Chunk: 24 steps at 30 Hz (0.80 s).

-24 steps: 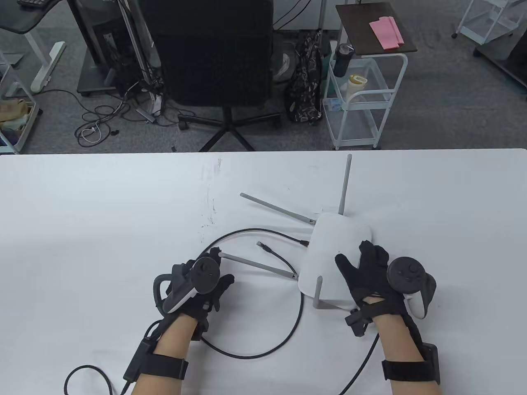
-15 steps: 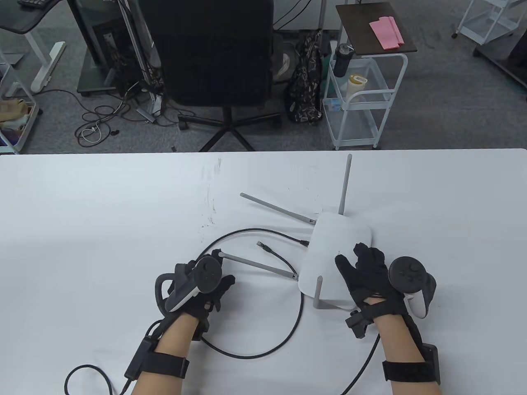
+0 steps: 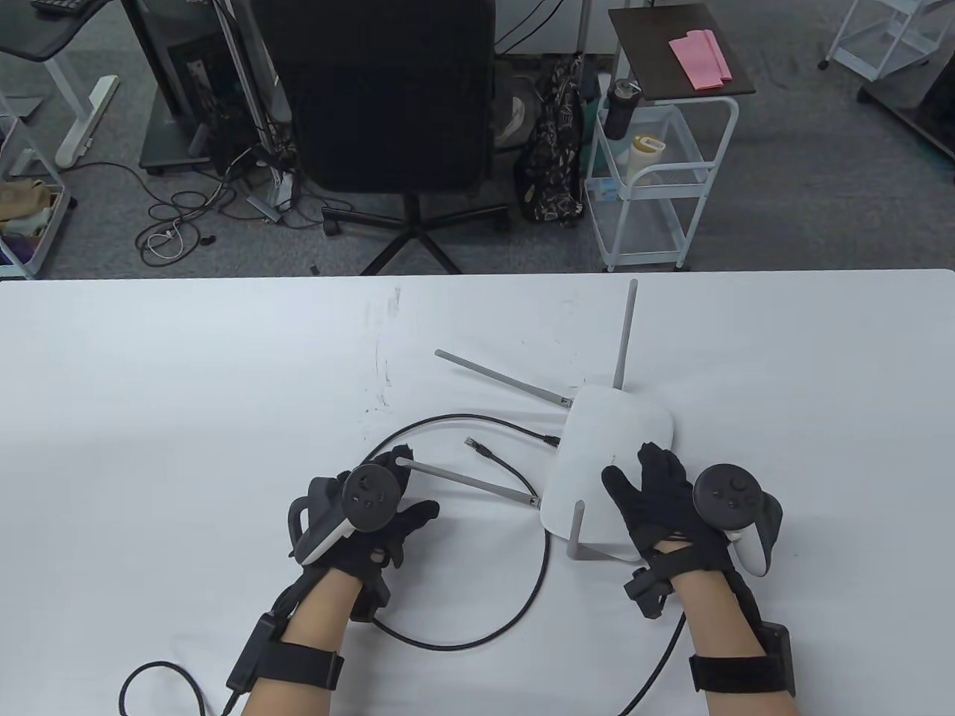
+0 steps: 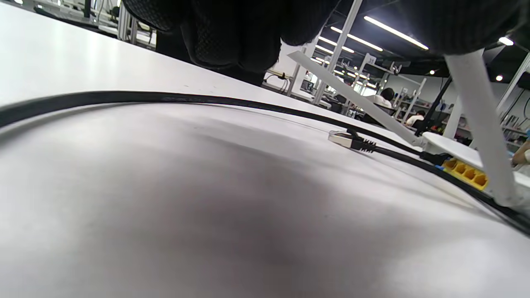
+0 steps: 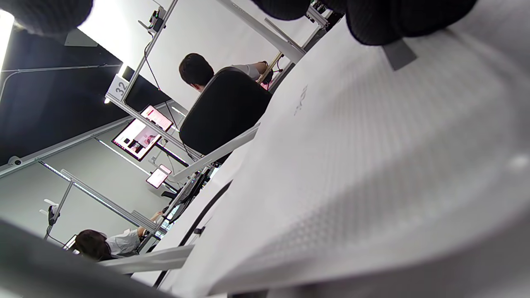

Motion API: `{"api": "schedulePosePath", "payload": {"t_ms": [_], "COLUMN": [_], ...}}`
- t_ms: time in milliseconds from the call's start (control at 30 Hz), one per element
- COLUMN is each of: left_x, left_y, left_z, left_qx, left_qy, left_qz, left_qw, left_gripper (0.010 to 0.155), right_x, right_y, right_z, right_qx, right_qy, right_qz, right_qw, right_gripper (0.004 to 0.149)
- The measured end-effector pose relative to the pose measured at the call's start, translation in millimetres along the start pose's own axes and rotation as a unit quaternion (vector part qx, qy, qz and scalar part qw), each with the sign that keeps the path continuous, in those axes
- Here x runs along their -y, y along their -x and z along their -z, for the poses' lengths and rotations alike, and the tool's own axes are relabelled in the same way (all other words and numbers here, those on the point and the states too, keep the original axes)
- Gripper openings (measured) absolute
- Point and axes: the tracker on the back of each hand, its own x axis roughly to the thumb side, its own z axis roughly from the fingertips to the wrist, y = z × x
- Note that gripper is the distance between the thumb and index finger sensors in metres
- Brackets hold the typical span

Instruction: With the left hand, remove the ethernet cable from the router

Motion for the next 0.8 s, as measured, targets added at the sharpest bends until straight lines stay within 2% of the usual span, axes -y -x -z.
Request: {"api": "schedulePosePath", "payload": {"t_ms": [267, 433, 567, 733, 800], "left_x": [2.9, 7.7, 9.3, 10.0, 9.5], "left_y": [-4.9, -7.7, -14.9, -33.0, -41.6], "left_z": [0.3, 1.4, 1.7, -2.1, -3.1], "left_qx": [0.048, 0.064, 0.071, 0.078, 0.085], "left_qy": [0.027, 0.052, 0.050, 0.020, 0.018], "left_qz": [-0.118, -0.234, -0.233, -0.221, -0.231], "left_qw": [0.991, 0.969, 0.969, 0.972, 0.969], "left_gripper": [0.089, 0.089, 0.089, 0.085, 0.084], "right_x": [1.2, 2.0, -1.5, -1.0, -2.3], "right_y": [-1.2, -3.3, 1.7, 5.0, 9.1], "right_z": [-2.7, -4.3, -2.4, -1.9, -1.2], "right_qx": [0.005, -0.004, -0.033, -0.064, -0.083], "right_qy": [0.002, 0.006, -0.018, -0.012, -0.032], "right_qz": [-0.011, -0.044, -0.034, -0.038, -0.051], "right_qw": [1.000, 0.999, 0.999, 0.997, 0.995], "right_gripper": [0.116, 0.119, 0.118, 0.116, 0.115]}}
